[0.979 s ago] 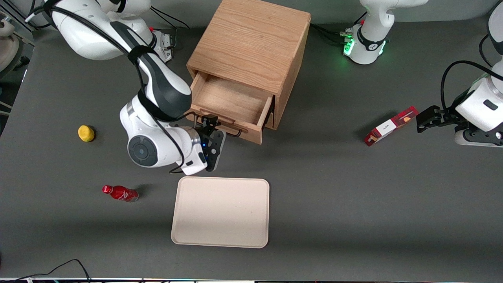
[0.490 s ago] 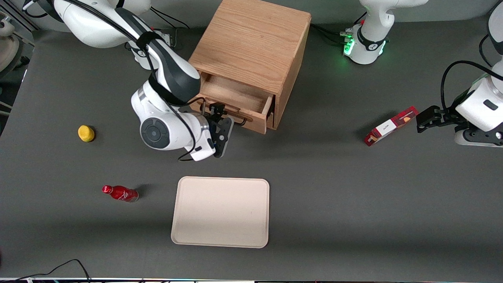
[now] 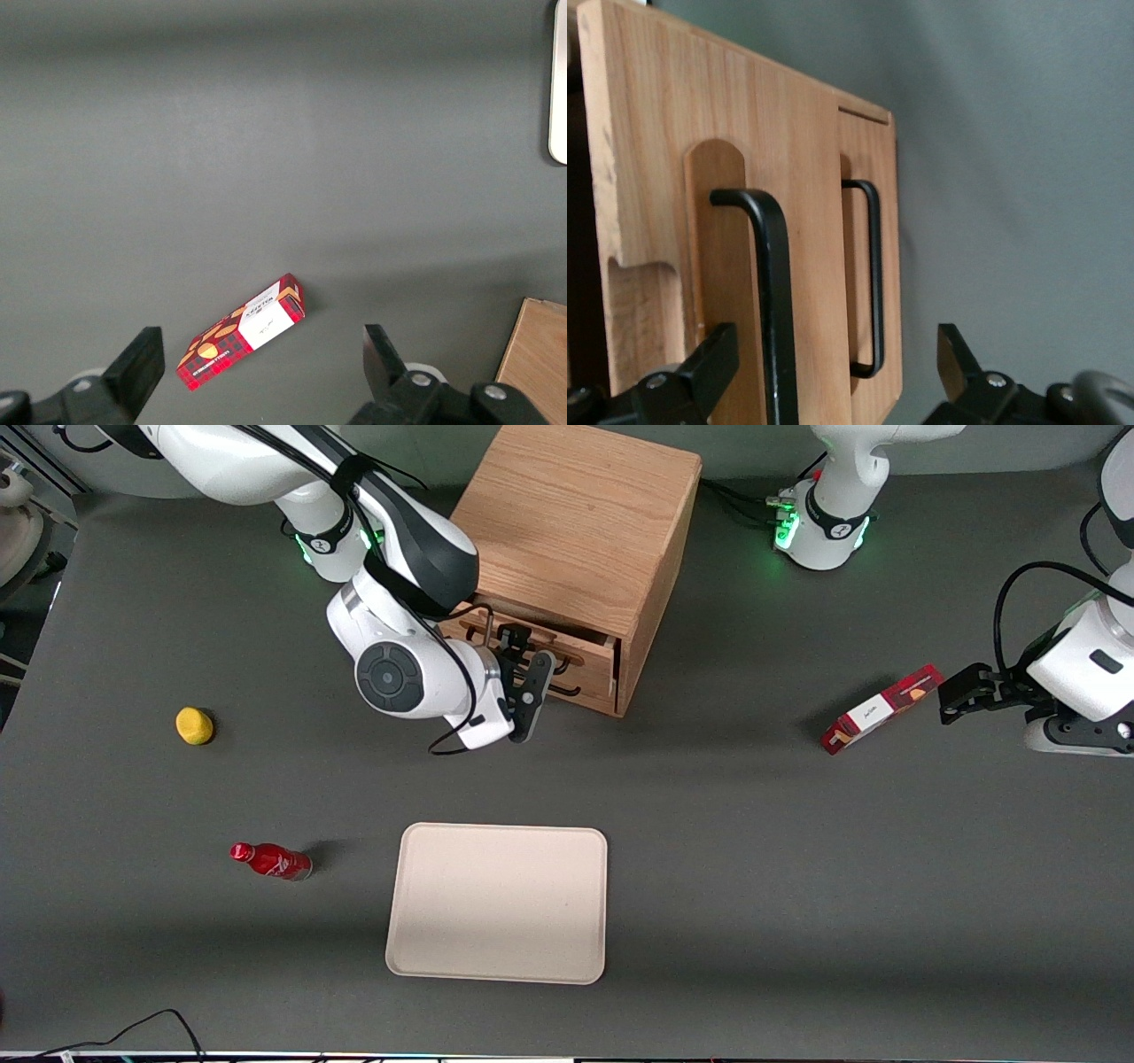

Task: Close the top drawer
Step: 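Push the open drawer into the wooden cabinet with the right gripper, then press the drawer front flush with the right gripper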

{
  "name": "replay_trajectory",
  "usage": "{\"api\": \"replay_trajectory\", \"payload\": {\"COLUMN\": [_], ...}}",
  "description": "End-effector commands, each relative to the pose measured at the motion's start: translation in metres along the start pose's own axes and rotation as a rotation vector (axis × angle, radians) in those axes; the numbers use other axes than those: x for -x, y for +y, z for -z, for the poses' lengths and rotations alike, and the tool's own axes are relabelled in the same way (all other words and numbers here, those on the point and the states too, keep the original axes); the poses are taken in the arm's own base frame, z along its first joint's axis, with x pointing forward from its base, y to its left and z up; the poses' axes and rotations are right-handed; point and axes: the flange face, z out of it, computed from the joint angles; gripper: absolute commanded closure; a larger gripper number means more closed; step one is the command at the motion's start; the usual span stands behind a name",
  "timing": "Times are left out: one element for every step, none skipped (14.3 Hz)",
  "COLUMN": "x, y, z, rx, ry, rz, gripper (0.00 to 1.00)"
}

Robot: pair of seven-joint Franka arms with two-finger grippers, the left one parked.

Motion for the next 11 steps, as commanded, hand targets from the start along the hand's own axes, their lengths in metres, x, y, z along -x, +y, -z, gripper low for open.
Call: {"api": "replay_trajectory", "payload": {"x": [0.018, 0.020, 0.022, 0.022, 0.022, 0.022, 0.022, 0.023, 0.022, 0.022, 0.022], "y": [-0.022, -0.023, -0.024, -0.026, -0.028, -0.030, -0.030, -0.031, -0.038, -0.044, -0.044], "z": [-0.007, -0.009, -0.013, -0.016, -0.022, -0.023, -0.025, -0.027, -0.030, -0.033, -0.035], "rx": [0.002, 0.005, 0.004, 0.009, 0.009, 0.012, 0.011, 0.011, 0.016, 0.012, 0.007], "ry": [-0.002, -0.006, -0.012, -0.011, -0.013, -0.010, -0.012, -0.015, -0.013, -0.013, -0.014], "rz": [-0.031, -0.033, -0.034, -0.033, -0.029, -0.028, -0.027, -0.028, -0.021, -0.027, -0.030], "gripper": [0.00, 0.00, 0.00, 0.00, 0.00, 0.00, 0.00, 0.00, 0.00, 0.00, 0.00]}}
